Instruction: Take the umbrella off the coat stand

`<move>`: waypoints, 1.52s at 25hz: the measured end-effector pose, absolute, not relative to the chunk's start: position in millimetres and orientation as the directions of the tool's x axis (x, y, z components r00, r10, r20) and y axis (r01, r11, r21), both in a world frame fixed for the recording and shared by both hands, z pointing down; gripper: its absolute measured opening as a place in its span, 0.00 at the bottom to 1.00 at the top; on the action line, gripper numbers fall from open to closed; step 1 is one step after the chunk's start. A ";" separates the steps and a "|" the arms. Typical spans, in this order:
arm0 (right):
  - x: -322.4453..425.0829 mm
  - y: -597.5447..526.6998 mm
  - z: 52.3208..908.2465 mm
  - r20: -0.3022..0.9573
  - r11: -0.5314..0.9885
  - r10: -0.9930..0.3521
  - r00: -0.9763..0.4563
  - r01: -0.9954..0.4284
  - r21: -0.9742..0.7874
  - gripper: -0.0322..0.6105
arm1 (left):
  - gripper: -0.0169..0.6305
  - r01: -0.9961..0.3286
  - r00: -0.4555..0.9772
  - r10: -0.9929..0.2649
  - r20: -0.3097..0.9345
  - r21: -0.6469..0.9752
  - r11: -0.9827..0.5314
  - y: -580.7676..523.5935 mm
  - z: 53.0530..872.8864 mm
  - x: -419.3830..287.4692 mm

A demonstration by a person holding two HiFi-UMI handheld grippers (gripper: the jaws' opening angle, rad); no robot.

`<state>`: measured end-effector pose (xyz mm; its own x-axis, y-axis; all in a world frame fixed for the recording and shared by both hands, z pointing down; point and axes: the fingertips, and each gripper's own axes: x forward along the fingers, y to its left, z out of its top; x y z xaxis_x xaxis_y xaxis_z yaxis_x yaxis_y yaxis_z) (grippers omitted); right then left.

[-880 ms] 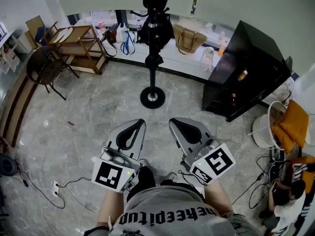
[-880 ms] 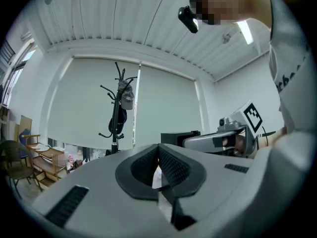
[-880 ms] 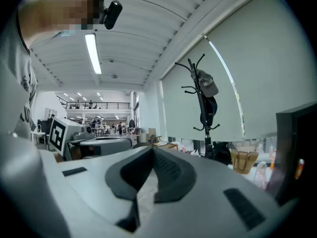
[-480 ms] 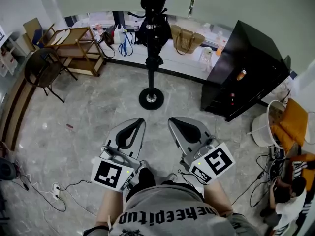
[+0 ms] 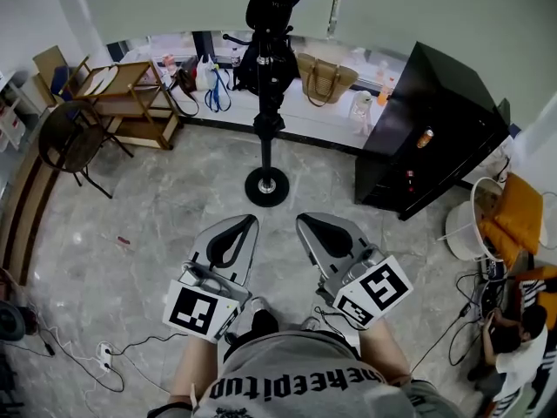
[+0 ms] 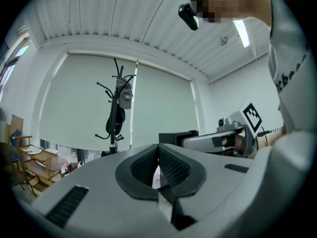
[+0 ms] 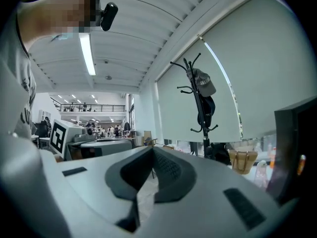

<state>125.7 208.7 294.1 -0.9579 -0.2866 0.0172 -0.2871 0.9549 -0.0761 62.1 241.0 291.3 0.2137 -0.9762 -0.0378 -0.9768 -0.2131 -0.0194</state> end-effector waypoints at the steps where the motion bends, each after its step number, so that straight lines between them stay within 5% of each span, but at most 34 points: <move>1: 122.1 207.6 293.8 0.012 0.953 -0.291 -0.957 -0.292 -0.077 0.07 | 0.05 -0.975 0.220 -0.975 -0.037 -0.021 -0.220 239.6 290.8 58.7; 18: 87.5 197.7 304.4 0.045 0.910 -0.414 -0.909 -0.413 0.034 0.07 | 0.05 -0.947 0.323 -0.945 -0.053 -0.028 -0.321 217.7 296.7 19.5; 38: 71.0 105.5 296.8 0.018 0.946 -0.324 -0.946 -0.324 -0.010 0.07 | 0.05 -0.972 0.234 -0.972 -0.032 -0.001 -0.234 134.8 298.3 6.1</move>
